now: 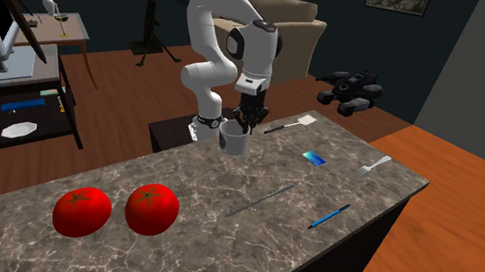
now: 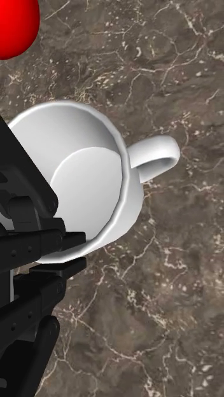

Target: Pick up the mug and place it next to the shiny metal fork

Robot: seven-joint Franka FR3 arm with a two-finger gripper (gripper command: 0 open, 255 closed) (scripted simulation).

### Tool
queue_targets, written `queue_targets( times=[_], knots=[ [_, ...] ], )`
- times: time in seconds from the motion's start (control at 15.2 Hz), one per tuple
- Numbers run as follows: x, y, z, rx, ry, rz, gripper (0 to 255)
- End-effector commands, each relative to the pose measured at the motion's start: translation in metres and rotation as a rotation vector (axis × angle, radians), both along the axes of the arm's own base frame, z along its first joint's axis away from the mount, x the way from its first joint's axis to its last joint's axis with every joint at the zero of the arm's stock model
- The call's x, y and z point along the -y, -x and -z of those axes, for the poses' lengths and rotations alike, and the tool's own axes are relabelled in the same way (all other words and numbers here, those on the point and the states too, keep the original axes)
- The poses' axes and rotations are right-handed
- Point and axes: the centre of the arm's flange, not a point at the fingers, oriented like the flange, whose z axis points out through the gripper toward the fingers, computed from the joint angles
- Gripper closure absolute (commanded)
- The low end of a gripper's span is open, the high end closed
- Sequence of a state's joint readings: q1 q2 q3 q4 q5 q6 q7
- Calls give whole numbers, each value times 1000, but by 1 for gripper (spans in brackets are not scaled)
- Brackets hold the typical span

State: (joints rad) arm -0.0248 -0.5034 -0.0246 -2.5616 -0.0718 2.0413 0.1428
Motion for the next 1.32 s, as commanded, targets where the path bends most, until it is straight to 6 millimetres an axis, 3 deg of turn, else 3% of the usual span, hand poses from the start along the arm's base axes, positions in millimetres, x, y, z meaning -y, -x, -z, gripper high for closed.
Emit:
queue_targets(
  times=[0.0, 0.73, 1.25],
  knots=[
    [0, 0, -10, 0, 0, 0, 255],
    [0, 0, -66, 0, 0, 0, 255],
    [-68, -80, -67, 0, 0, 0, 255]
  ],
)
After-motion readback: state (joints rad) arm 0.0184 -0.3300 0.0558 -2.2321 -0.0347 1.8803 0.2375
